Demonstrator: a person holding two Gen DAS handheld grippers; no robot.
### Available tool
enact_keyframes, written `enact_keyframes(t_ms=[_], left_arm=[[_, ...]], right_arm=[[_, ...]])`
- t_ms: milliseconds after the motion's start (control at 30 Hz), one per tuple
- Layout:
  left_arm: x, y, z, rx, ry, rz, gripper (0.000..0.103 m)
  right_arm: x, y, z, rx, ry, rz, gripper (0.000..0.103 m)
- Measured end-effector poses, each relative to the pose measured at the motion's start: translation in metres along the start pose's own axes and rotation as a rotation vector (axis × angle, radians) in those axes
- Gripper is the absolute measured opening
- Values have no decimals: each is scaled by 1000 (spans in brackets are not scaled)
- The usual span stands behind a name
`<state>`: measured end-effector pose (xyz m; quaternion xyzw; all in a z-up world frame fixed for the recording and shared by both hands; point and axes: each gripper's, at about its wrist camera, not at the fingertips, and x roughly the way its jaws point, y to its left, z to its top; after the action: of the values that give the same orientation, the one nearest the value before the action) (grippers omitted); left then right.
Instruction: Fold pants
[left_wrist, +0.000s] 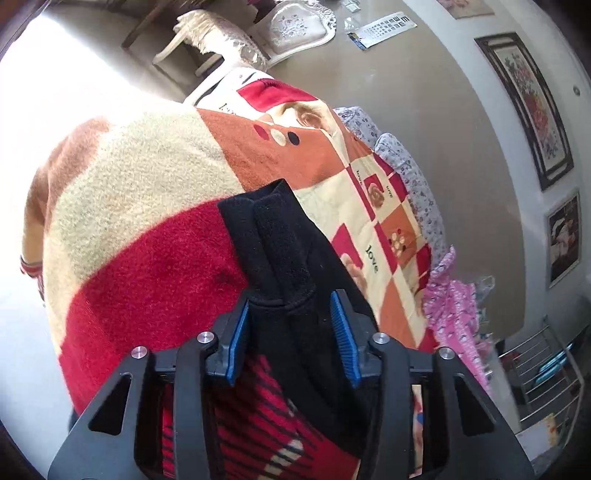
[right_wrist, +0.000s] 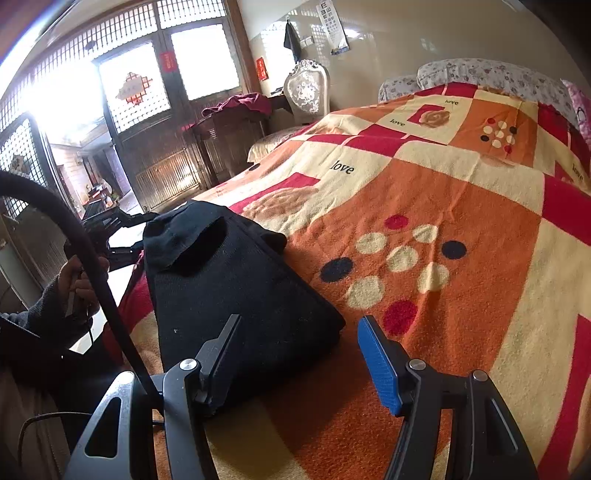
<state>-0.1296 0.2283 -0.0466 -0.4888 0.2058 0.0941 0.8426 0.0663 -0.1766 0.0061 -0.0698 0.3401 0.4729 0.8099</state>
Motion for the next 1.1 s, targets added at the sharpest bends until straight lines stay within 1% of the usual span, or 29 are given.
enact_keyframes(t_ms=[33,67,100,167,300,467,567,600,633,667,700,767,833,900,1000,1067,1100], left_arm=[[1,-4,-2,45,-14,32,37],[1,-8,-3,88,-29,75,33],[1,-11,-5,124,-47,104,33],[3,-11,-8,163,-65,139,33],[9,-13,-11,218,-88,170,33],[12,-11,-10,220,-87,180,33],[14,-14,-11,239,-84,191,33],[15,-16,-11,262,-81,206,23],[16,-19,-12,291,-77,228,23],[17,-21,-13,308,-76,235,19],[18,-23,-15,327,-78,243,18],[17,-29,-18,377,-97,264,17],[17,-38,-25,458,-129,301,16],[17,-51,-32,559,-171,341,15],[13,-72,-44,707,-245,370,15],[12,-86,-54,806,-294,377,15],[12,-93,-59,857,-315,378,15]], right_arm=[[0,0,0,1,1,0,62],[1,-1,0,3,3,1,62],[1,-1,0,5,4,3,62],[1,-2,0,7,6,2,62],[1,-1,0,4,5,0,62],[1,-2,0,9,6,0,62],[1,-3,1,15,8,-9,62],[1,-3,1,18,9,-14,62],[1,-4,1,20,9,-16,62],[1,-3,1,19,9,-16,62],[1,-3,1,17,8,-15,62],[1,-2,0,15,8,-13,62],[1,-2,0,12,10,-12,62],[1,-1,1,8,5,-9,62],[-3,-1,1,17,-16,3,62],[-5,-6,1,59,-33,-23,62],[-6,-10,3,99,-33,-29,62]])
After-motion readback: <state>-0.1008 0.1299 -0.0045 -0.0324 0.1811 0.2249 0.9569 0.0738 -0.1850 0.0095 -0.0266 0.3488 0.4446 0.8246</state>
